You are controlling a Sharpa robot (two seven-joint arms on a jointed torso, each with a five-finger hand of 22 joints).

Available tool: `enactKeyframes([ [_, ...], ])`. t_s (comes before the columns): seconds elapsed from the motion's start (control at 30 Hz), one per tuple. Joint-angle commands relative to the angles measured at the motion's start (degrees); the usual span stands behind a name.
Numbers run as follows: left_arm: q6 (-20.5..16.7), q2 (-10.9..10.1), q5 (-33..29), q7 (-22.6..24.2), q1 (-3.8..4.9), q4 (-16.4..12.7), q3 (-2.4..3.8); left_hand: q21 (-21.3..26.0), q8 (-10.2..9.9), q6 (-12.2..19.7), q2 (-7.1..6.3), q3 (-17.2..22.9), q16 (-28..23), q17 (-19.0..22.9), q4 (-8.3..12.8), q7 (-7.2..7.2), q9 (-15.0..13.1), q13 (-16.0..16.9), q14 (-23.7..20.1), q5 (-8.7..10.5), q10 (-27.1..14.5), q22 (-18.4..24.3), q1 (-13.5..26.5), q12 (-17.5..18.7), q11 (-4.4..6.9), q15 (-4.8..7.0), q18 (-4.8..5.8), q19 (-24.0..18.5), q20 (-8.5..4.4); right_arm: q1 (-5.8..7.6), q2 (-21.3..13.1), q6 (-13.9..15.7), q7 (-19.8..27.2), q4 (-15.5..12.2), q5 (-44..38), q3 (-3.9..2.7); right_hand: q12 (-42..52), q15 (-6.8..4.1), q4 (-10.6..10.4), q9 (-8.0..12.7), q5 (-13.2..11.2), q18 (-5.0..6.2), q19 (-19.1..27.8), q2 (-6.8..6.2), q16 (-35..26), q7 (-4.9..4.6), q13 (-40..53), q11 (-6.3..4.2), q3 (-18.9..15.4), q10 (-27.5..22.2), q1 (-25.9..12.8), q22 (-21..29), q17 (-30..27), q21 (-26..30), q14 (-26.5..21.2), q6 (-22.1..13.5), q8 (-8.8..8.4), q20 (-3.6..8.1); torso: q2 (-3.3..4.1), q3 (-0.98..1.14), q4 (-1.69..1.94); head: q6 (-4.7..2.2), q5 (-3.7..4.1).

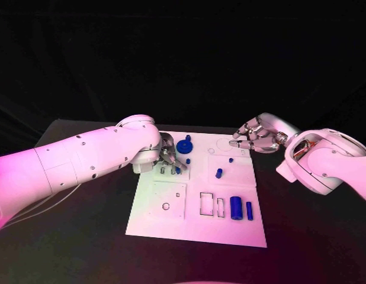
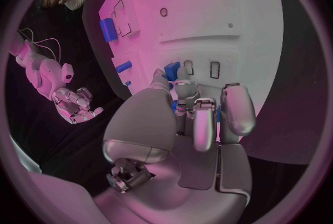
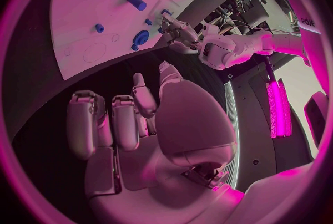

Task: Assemble the parts on the task board

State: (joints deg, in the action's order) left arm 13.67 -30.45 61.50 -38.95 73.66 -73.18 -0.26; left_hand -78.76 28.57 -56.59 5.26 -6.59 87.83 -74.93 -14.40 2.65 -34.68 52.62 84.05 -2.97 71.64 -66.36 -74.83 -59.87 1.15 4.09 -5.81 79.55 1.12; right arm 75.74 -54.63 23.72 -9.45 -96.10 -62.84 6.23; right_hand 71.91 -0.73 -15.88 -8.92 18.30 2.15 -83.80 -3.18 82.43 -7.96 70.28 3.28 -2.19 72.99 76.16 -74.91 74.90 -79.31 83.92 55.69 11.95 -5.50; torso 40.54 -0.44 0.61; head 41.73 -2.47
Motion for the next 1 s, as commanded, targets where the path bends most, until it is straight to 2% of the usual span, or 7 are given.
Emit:
enactKeyframes([
  [0.03, -0.23, 0.10, -0.67, 0.83, -0.01, -0.23, 0.00, -0.18, 0.11, 0.62, 0.83, 1.34, 0.05, -11.99, 0.62, -0.04, -0.20, -0.25, 4.99, -0.06, -0.49, 0.09, -1.80, 0.35, 0.19, 0.55, 1.12, -0.37, 0.03, -0.04, 0.00, -0.34, -0.05, 0.04, -0.52, 0.02, 0.06, -0.33, 0.32, -0.09, 0.28, 0.61, 0.20, 0.07, -0.22, 0.16, -0.05, -0.13, -0.15, -0.21, 0.64, -8.03, 1.32, 0.28, 2.90, -0.43, 0.33, 0.36, -0.01, -0.01, 0.04, 0.09, 0.08],
  [0.13, -0.81, 0.02, -1.32, 1.24, -0.01, -0.47, 0.00, -0.17, -0.05, 0.96, 1.59, 3.38, 0.05, -12.01, 1.63, -0.22, -0.40, -0.48, 4.99, -0.09, -0.67, 0.08, -4.06, 0.66, 0.36, 0.71, 1.11, -0.44, -0.08, -0.04, 0.06, -0.39, -0.07, 0.12, -0.52, 0.04, 0.03, -0.32, 0.38, -0.12, 0.41, 0.64, 0.25, 0.10, -0.27, 0.12, -0.10, -0.10, -0.18, -0.27, 0.81, -7.96, 1.26, 0.40, 2.89, -0.60, 0.32, 0.36, -0.03, -0.02, 0.00, 0.06, 0.06],
  [0.23, -1.75, -0.14, -2.74, 1.62, -0.01, -0.65, 0.00, -0.06, -0.26, 1.40, 1.72, 5.42, 0.04, -12.02, 2.75, -0.37, -0.53, -1.85, 5.00, -0.10, -1.54, 0.31, -6.24, 2.03, 0.50, 0.83, 1.06, -0.60, -0.14, -0.05, 0.13, -0.41, -0.07, 0.20, -0.52, 0.08, 0.03, -0.31, 0.40, -0.13, 0.47, 0.65, 0.28, 0.10, -0.25, 0.09, -0.09, -0.09, -0.20, -0.26, 0.86, -7.93, 1.32, 0.45, 2.91, -0.70, 0.30, 0.36, -0.02, -0.01, 0.01, 0.00, 0.12],
  [0.27, -2.08, -0.23, -3.39, 1.72, -0.01, -0.71, 0.00, -0.04, -0.27, 1.47, 1.69, 5.98, 0.05, -12.04, 2.98, -0.39, -0.59, -1.96, 5.00, -0.11, -1.59, 0.33, -6.70, 2.17, 0.53, 0.84, 1.06, -0.62, -0.16, -0.07, 0.16, -0.39, -0.04, 0.22, -0.52, 0.09, -0.01, -0.30, 0.41, -0.15, 0.59, 0.66, 0.30, 0.13, -0.27, 0.07, -0.14, -0.07, -0.23, -0.31, 0.92, -7.90, 1.29, 0.51, 2.90, -0.79, 0.29, 0.35, -0.02, 0.00, 0.01, -0.21, 0.14],
  [0.5, -4.44, -1.38, -6.98, 1.84, 0.00, -1.50, 0.01, 0.02, 0.03, 1.66, 0.50, 10.08, 0.03, -12.07, 3.19, -0.42, -1.31, -2.40, 5.01, -0.11, -1.34, 0.39, -7.62, 2.70, 0.57, 0.81, 1.04, -0.75, -0.17, -0.14, 0.06, -0.11, 0.14, 0.38, -0.52, 0.16, -0.11, -0.26, 0.40, -0.20, 0.98, 0.70, 0.40, 0.18, -0.35, 0.01, -0.25, -0.01, -0.32, -0.45, 1.05, -7.78, 1.20, 0.74, 2.88, -1.03, 0.27, 0.33, -0.07, 0.01, 0.08, -0.34, 0.08],
  [0.77, -7.36, -3.16, -7.98, 2.02, 0.01, -3.08, 0.06, 0.05, 0.38, 1.92, -1.43, 14.47, 0.04, -12.14, 2.53, -0.40, -2.06, -2.85, 5.03, -0.10, -1.12, 0.35, -6.88, 3.08, 0.55, 0.83, 1.03, -0.76, -0.16, -0.24, -0.03, 0.17, 0.42, 0.49, -0.46, 0.18, -0.22, -0.20, 0.36, -0.46, 2.66, 0.74, 0.45, 0.32, -0.47, -0.06, -0.40, 0.04, -0.57, -0.62, 1.43, -7.71, 1.15, 0.97, 2.88, -1.33, 0.44, 0.28, -0.16, 0.08, 0.31, -0.41, -0.02],
  [1.0, -9.79, -4.64, -7.94, 2.63, -0.19, -4.72, 0.05, -0.08, 0.55, 2.19, -4.43, 21.36, 0.03, -12.18, 2.68, -0.45, -2.70, -3.21, 5.05, 0.13, -0.88, -0.01, -6.31, 3.41, 0.58, 0.76, 1.10, -0.62, -0.17, -0.37, -0.10, 0.21, 0.54, 0.60, -0.37, 0.20, -0.18, -0.19, 0.33, -0.51, 2.92, 0.73, 0.43, 0.34, -0.45, -0.06, -0.37, 0.04, -0.62, -0.59, 1.46, -7.73, 1.21, 0.95, 2.90, -1.34, 0.49, 0.27, -0.11, -0.04, 0.31, -0.20, -0.07],
])
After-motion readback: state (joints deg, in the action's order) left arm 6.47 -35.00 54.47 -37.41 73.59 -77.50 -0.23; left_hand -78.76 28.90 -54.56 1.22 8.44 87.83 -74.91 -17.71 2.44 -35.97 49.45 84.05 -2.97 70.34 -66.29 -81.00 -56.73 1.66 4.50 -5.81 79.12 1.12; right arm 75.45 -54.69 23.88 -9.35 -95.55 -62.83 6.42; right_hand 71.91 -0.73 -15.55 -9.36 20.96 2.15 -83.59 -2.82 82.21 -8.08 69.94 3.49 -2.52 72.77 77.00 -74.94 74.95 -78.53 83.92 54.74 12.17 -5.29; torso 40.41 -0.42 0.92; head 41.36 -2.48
